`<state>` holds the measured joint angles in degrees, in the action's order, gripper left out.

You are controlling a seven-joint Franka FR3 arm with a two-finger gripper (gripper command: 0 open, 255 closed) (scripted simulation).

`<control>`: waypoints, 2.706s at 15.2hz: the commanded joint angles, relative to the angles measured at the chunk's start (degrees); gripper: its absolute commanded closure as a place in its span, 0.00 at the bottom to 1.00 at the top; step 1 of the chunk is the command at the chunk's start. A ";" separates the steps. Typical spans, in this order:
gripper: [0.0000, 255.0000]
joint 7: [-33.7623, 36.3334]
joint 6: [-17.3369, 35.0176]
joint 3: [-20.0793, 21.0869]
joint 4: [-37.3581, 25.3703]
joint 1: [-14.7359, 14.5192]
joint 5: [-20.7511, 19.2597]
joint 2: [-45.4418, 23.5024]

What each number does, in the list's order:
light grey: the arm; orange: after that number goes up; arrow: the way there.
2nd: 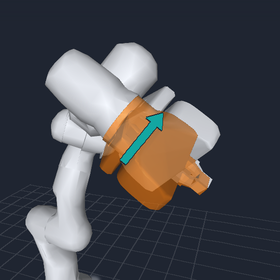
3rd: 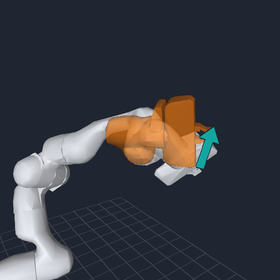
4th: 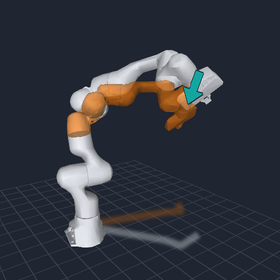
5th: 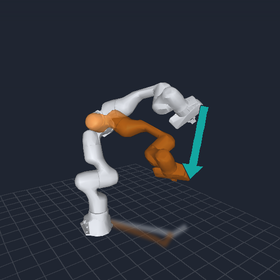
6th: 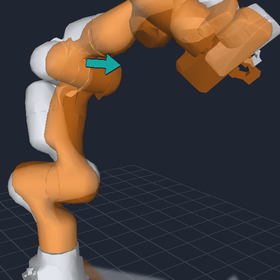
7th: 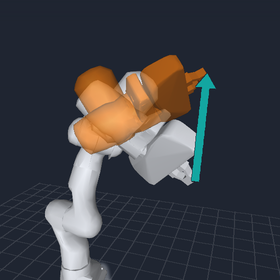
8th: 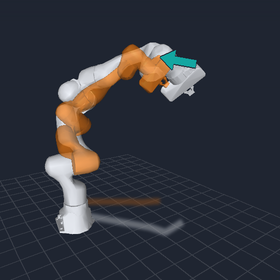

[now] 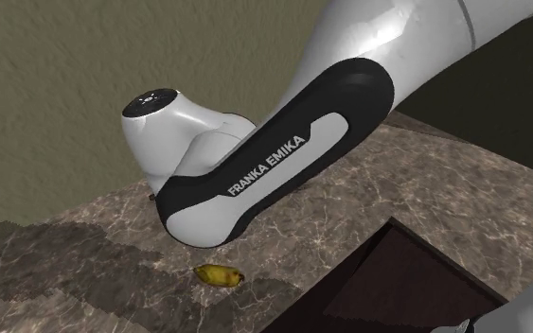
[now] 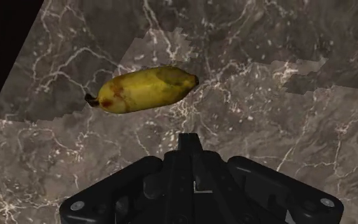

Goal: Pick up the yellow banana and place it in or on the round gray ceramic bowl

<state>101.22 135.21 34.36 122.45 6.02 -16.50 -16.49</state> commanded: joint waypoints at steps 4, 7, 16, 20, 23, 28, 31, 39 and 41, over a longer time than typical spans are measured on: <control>0.00 34.79 18.69 -3.59 13.76 -2.78 6.87 5.34; 0.00 62.40 29.33 -10.65 18.51 -10.76 1.94 4.88; 0.00 67.56 32.91 -16.19 16.21 -15.19 -4.75 -1.20; 0.00 67.56 32.91 -16.19 16.21 -15.19 -4.75 -1.20; 1.00 67.55 32.90 -16.17 16.22 -15.18 -4.74 -1.19; 1.00 67.53 32.89 -16.13 16.30 -15.15 -4.69 -1.11; 1.00 67.56 32.91 -16.19 16.21 -15.19 -4.75 -1.20; 1.00 61.60 27.62 -10.00 17.00 -10.43 2.97 5.07; 1.00 60.05 26.23 -8.82 17.03 -9.59 5.05 6.64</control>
<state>162.09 162.09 24.87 139.28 -4.04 -12.59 -10.76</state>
